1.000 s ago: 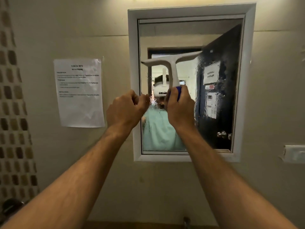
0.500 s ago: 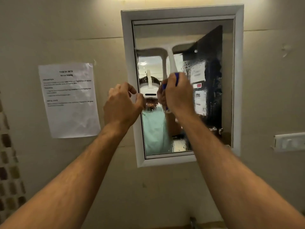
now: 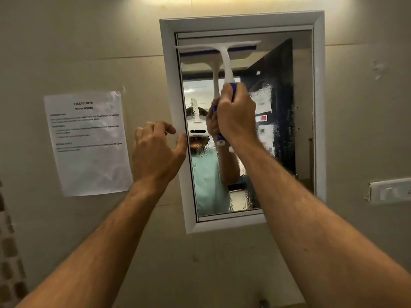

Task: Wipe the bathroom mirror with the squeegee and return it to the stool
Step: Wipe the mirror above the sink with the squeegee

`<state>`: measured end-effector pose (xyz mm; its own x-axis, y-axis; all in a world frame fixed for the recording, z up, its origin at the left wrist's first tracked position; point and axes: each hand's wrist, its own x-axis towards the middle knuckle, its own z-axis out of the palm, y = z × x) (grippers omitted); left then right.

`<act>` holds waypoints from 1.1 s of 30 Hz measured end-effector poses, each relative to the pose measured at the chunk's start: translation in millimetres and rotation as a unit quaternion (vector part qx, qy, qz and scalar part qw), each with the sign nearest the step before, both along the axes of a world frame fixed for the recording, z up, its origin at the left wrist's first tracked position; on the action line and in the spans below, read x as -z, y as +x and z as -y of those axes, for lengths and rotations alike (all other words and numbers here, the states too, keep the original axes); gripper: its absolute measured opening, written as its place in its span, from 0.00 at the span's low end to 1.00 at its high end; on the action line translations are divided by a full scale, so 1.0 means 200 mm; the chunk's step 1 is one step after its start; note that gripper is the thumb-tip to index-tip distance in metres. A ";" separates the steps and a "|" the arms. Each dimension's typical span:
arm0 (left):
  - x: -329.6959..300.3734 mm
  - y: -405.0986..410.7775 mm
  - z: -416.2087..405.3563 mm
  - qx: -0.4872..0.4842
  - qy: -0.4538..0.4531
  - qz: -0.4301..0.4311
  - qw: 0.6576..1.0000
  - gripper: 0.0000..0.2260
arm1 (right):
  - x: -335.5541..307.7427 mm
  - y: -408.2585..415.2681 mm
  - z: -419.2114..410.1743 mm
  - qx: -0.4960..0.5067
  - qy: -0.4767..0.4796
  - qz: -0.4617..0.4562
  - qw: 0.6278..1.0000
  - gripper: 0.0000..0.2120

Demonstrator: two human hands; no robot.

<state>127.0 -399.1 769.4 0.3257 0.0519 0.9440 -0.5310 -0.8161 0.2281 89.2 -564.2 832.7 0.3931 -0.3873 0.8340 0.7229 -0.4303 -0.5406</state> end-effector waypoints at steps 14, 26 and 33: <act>0.04 0.01 0.05 -0.012 -0.015 -0.013 1.000 0.17 | 0.27 0.08 0.05 0.062 -0.028 -0.010 0.998 0.10; 0.06 -0.04 0.05 -0.018 -0.009 0.002 1.000 0.18 | 0.44 0.06 0.02 0.014 -0.010 -0.039 0.999 0.10; 0.03 -0.04 0.05 -0.023 -0.007 0.012 1.000 0.20 | 0.15 0.02 0.00 0.009 -0.016 0.013 1.000 0.10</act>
